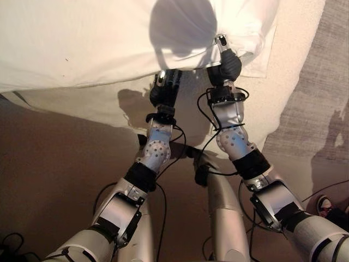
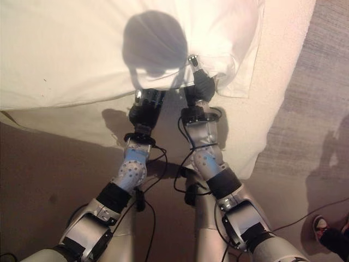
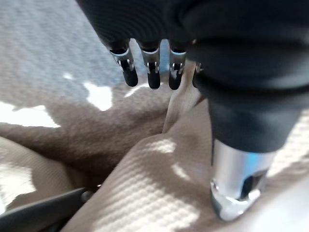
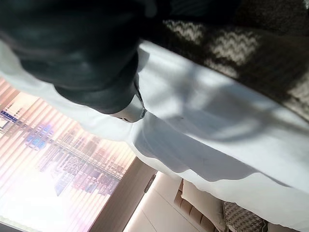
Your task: Make the bed
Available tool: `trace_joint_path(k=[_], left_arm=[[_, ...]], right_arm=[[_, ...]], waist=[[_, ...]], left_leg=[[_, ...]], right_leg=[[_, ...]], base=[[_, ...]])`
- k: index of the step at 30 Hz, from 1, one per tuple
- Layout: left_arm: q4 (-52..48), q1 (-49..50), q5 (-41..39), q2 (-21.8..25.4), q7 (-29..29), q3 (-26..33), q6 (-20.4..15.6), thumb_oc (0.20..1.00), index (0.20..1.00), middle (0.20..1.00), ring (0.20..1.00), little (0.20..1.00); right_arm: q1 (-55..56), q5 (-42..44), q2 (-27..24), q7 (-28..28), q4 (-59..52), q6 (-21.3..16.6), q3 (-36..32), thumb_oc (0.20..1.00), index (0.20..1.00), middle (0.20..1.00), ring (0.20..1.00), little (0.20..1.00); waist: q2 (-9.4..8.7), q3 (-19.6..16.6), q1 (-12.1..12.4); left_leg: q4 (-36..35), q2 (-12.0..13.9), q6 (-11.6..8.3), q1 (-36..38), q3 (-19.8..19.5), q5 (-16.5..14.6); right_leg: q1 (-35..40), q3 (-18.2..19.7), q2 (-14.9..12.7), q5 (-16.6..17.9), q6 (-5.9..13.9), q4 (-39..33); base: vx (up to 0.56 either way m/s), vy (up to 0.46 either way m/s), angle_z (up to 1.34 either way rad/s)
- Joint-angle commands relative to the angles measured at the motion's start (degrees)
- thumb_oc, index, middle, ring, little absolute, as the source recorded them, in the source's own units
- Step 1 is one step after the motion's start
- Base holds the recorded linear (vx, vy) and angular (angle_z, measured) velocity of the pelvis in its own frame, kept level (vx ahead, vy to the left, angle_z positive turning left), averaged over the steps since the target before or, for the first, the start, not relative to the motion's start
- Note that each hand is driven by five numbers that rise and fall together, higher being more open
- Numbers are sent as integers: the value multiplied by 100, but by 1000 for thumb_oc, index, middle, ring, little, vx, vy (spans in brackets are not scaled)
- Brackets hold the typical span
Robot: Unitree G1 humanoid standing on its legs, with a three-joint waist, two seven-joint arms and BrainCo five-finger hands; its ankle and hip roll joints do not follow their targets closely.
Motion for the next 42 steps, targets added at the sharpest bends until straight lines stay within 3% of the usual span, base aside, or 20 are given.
trace_joint_path(k=[1, 8, 25, 32, 38, 42], left_arm=[[-516, -86, 47, 462, 153, 1009, -740, 1000, 1000, 1000, 1000, 1000], [-770, 99, 185, 790, 246, 1328, -867, 1000, 1000, 1000, 1000, 1000], [-1211, 314, 620, 683, 440, 1480, -1049, 1000, 1000, 1000, 1000, 1000], [-796, 634, 701, 1229, 674, 2088, -1111, 1000, 1000, 1000, 1000, 1000], [-545, 574, 1092, 1950, 851, 2192, -998, 1000, 1000, 1000, 1000, 1000], [-430, 530, 1184, 2162, 820, 2181, -964, 1000, 1000, 1000, 1000, 1000]], right_arm=[[596, -141, -311, 310, -423, -245, -289, 200, 200, 200, 200, 200], [642, -143, -423, 324, -437, -211, -287, 200, 200, 200, 200, 200], [741, -268, -517, 343, -537, -150, -342, 200, 200, 200, 200, 200], [939, -288, -680, 337, -539, -123, -476, 200, 200, 200, 200, 200], [1041, -307, -891, 314, -523, -90, -444, 200, 200, 200, 200, 200], [1104, -276, -924, 357, -484, -73, -435, 200, 200, 200, 200, 200]], waist=[[112, -90, 55], [173, -90, 112], [232, -90, 159], [288, -90, 211], [385, -90, 257], [416, -90, 263]], left_leg=[[817, 0, -94, 122, 225, -1136], [828, -9, -97, 90, 194, -1129], [820, -10, -98, 41, 196, -1115], [848, -8, -101, 39, 156, -1114], [908, -31, -109, 43, 125, -1109], [944, -42, -102, 75, 133, -1129]], right_leg=[[104, -174, -126, 1091, 766, -680], [49, -175, -145, 1062, 754, -607], [15, -199, -164, 1046, 737, -600], [0, -178, -150, 1017, 743, -544], [17, -188, -189, 971, 759, -432], [45, -180, -201, 976, 770, -407]], base=[[0, 0, 0], [0, 0, 0], [0, 0, 0], [0, 0, 0], [0, 0, 0], [1, 17, 1]])
